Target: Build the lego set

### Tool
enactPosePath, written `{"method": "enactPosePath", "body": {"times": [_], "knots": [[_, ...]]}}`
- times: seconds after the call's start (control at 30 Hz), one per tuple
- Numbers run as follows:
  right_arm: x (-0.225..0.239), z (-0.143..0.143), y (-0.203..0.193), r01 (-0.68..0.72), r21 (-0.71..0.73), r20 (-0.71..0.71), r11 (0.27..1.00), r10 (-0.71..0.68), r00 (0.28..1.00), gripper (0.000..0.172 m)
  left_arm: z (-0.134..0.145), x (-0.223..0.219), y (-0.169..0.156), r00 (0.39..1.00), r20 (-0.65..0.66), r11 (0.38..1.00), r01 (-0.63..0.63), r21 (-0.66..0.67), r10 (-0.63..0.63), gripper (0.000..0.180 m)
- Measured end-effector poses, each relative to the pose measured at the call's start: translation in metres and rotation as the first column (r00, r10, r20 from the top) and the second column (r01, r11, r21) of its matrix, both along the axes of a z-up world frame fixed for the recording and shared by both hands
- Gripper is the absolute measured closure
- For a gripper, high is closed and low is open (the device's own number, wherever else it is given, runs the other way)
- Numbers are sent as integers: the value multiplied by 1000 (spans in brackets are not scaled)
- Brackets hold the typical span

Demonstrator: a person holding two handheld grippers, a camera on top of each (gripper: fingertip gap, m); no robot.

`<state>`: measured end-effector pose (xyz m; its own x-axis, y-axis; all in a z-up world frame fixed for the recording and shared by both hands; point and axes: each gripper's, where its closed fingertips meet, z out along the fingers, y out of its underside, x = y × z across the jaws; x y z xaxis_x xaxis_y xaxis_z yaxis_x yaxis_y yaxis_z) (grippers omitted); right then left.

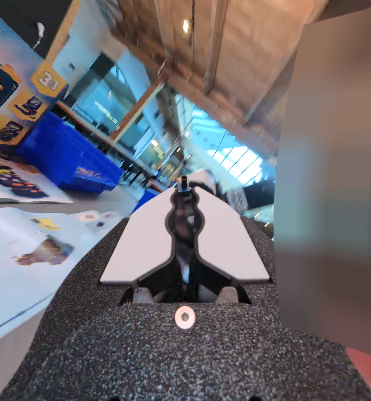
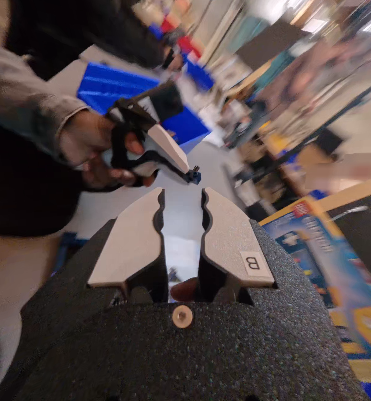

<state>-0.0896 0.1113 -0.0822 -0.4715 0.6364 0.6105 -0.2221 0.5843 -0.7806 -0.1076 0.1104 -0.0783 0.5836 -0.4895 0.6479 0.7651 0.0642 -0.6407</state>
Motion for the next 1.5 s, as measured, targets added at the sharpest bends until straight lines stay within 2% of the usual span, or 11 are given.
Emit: {"method": "enactPosePath", "body": {"times": [0.07,0.17,0.37,0.83,0.9,1.0,1.07,1.17,1.23,1.37,1.5], "knots": [[1,9,-2,95,31,-147,995,-90,985,145,8,1,-1,985,171,998,25,61,-35,170],[-4,14,-1,182,29,-190,983,-174,966,145,18,6,-2,921,366,984,81,160,-135,170],[-5,18,-4,188,54,-199,981,-174,964,147,21,19,1,893,413,975,103,199,-179,170],[3,14,1,112,-28,-152,993,-115,982,155,10,30,9,940,318,990,93,108,-123,170],[7,14,9,53,-136,-104,989,-68,992,155,6,35,11,965,215,988,145,44,-151,161],[20,5,25,-55,-296,24,954,65,998,155,-11,42,10,974,-108,976,184,-117,-197,128],[32,-22,31,-116,-345,205,931,195,959,155,-48,39,8,869,-436,943,96,-317,-235,114],[48,-80,42,-117,-323,452,939,262,852,156,-110,29,-6,539,-745,849,-99,-519,-393,115],[54,-113,45,-115,-255,535,960,239,811,155,-132,37,-13,414,-770,814,-107,-571,-486,119],[56,-144,38,-140,-163,617,977,212,758,155,-163,52,-15,299,-727,738,-98,-668,-618,99],[50,-154,40,-80,-159,672,984,168,721,155,-168,55,-5,193,-724,710,-146,-689,-663,87]]}}
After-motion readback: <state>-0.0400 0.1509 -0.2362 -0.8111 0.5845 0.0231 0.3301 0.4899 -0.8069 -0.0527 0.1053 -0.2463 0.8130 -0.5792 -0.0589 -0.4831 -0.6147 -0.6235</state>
